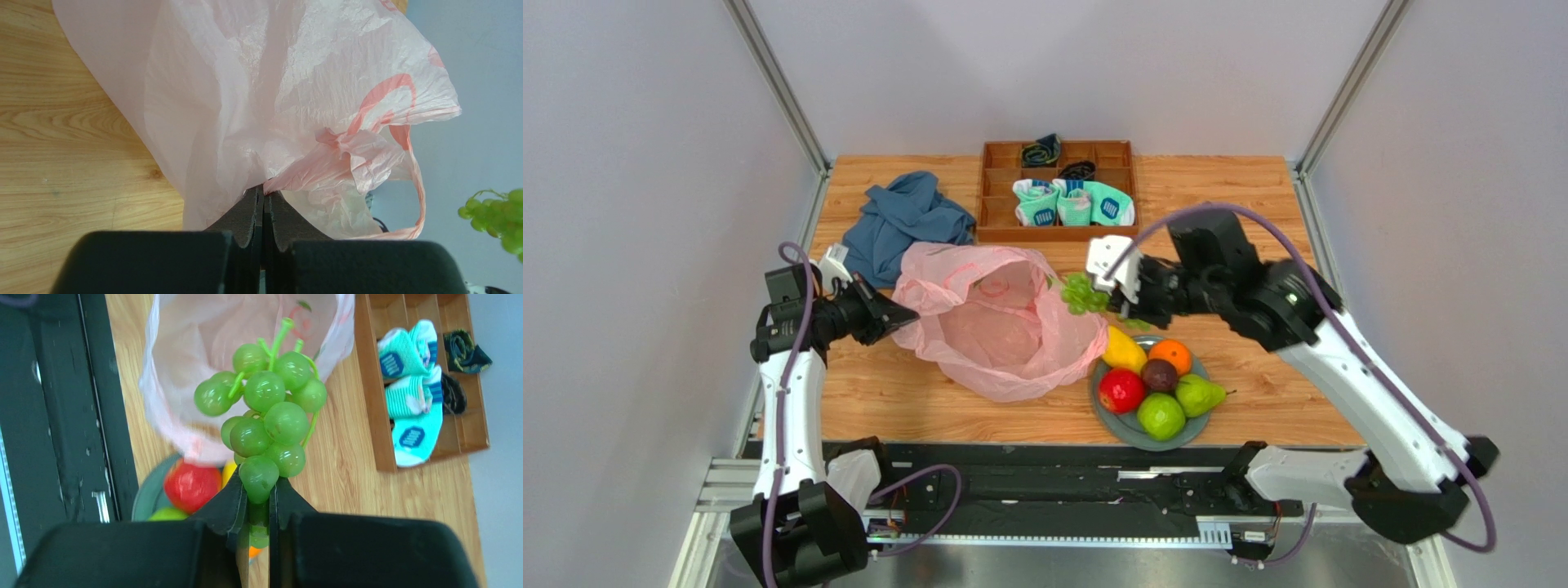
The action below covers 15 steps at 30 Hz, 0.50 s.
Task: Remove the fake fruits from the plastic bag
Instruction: Place the fake fruit on the plate.
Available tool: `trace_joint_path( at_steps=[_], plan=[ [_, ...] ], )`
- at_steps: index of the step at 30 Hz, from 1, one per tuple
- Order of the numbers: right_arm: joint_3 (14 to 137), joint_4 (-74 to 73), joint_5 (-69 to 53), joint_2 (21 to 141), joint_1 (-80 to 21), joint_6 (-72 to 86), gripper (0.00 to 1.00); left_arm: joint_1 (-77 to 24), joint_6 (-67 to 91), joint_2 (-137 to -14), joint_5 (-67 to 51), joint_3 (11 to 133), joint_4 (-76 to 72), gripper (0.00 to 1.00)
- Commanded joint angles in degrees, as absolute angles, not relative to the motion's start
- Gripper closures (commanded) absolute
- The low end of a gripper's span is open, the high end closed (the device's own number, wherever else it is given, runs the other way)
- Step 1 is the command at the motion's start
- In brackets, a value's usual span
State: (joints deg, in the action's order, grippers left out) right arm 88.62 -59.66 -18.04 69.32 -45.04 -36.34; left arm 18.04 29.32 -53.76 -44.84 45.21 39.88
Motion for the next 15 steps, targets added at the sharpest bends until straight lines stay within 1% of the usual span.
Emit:
trace_joint_path(
  at_steps=[1, 5, 8, 15],
  plan=[
    [76.7, -67.32, -13.02, 59.81, -43.51, -44.38, 1.0, 19.86, 28.04, -53.88, -44.21, 48.52, 39.81, 1.0],
    [64.99, -64.78, -8.27, 52.74, -42.63, -42.28, 1.0, 20.91, 27.07, -54.05, -43.86, 48.16, 40.25, 1.0],
    [60.32, -62.41, -5.46, 50.89, -42.37, -40.61, 1.0, 21.01, 25.76, -54.32, -43.59, 48.95, 41.66, 1.0],
    [53.89, -56.26, -0.44, 50.62, -41.13, -41.57, 1.0, 21.09, 24.61, -54.49, -43.51, 49.92, 43.07, 1.0]
  ],
)
